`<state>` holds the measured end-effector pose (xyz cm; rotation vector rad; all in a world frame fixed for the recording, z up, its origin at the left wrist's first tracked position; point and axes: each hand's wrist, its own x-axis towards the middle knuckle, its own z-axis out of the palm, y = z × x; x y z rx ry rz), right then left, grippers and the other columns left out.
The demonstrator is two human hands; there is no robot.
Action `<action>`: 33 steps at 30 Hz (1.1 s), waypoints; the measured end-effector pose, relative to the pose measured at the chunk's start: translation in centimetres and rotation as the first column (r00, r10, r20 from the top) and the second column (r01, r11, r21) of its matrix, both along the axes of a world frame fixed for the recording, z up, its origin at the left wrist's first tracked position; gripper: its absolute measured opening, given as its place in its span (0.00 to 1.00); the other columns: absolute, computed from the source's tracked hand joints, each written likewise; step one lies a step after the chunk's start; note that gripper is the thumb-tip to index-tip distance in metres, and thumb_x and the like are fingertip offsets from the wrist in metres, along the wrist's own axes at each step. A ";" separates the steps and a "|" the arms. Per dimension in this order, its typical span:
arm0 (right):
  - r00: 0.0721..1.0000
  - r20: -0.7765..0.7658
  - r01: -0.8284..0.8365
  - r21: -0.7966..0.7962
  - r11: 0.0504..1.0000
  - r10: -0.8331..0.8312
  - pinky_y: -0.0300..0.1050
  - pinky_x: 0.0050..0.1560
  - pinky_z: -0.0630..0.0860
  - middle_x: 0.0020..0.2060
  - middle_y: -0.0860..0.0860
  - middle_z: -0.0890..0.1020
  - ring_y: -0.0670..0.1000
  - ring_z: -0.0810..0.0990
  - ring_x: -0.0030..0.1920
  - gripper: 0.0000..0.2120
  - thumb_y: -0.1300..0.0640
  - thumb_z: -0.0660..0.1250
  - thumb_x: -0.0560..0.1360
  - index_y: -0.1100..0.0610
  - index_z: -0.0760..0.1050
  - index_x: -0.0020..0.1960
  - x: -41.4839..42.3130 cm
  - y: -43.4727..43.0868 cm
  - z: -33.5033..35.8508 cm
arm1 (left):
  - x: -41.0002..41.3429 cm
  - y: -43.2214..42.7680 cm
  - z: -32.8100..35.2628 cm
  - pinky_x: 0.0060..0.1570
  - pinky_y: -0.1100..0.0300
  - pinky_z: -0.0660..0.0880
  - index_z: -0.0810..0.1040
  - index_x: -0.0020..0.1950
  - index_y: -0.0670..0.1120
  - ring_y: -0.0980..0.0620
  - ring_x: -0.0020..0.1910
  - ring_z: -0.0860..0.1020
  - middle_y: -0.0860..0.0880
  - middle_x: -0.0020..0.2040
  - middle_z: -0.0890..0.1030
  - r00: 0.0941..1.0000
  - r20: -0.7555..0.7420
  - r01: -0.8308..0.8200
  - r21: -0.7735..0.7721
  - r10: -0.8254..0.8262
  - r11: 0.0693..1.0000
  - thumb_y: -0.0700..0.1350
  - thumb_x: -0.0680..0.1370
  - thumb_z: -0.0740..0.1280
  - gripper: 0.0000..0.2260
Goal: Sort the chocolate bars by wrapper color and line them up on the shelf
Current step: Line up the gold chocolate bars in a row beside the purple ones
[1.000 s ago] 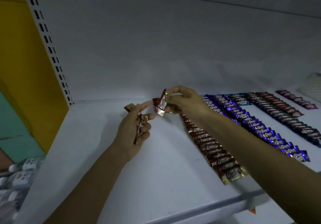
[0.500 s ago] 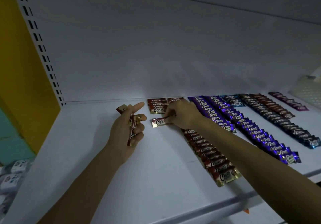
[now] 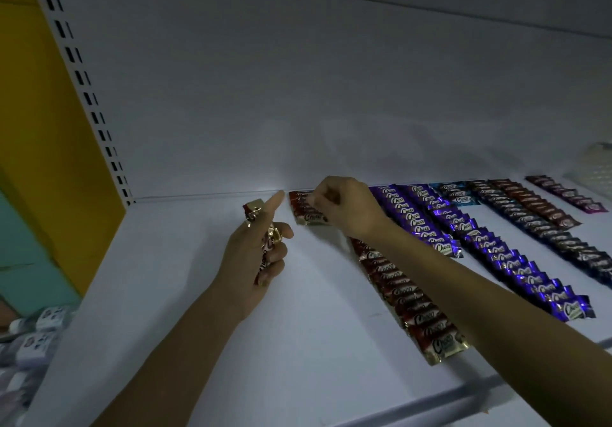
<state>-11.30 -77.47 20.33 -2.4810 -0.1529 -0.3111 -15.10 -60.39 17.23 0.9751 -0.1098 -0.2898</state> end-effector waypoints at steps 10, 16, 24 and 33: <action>0.923 -0.305 -0.063 0.485 0.872 0.236 0.38 0.39 0.69 0.33 0.45 0.81 0.41 0.77 0.37 0.05 0.54 0.71 0.73 0.52 0.79 0.39 -4.1 1.8 1.9 | -0.7 -0.9 -0.4 0.21 0.66 0.58 0.75 0.57 0.58 0.57 0.23 0.62 0.50 0.34 0.78 0.976 0.217 -0.078 0.391 -0.010 0.917 0.40 0.81 0.61 0.13; 0.945 -0.278 0.024 0.581 0.814 0.170 0.40 0.38 0.71 0.38 0.49 0.83 0.44 0.80 0.35 0.04 0.61 0.69 0.74 0.55 0.75 0.44 -4.5 0.3 1.3 | -0.7 -0.9 -0.3 0.22 0.65 0.55 0.76 0.44 0.43 0.56 0.24 0.60 0.49 0.34 0.80 0.984 0.170 -0.108 0.389 0.044 0.915 0.40 0.81 0.62 0.07; 0.946 -0.162 -0.187 0.440 0.879 0.282 0.35 0.42 0.77 0.36 0.53 0.81 0.45 0.80 0.35 0.06 0.69 0.70 0.72 0.59 0.79 0.43 -4.4 -0.3 1.5 | -0.8 -1.0 -0.3 0.22 0.66 0.56 0.75 0.39 0.44 0.56 0.23 0.60 0.48 0.32 0.77 0.985 0.147 -0.140 0.357 0.092 0.924 0.43 0.80 0.64 0.10; 0.982 -0.188 -0.071 -0.227 0.971 0.028 0.41 0.49 0.68 0.35 0.41 0.80 0.40 0.76 0.40 0.04 0.58 0.72 0.72 0.49 0.83 0.41 -2.1 -1.1 -1.0 | 0.3 0.0 -0.6 0.16 0.69 0.56 0.77 0.60 0.42 0.59 0.21 0.62 0.53 0.31 0.71 0.991 -0.093 -0.101 -0.019 0.099 0.995 0.51 0.82 0.56 0.17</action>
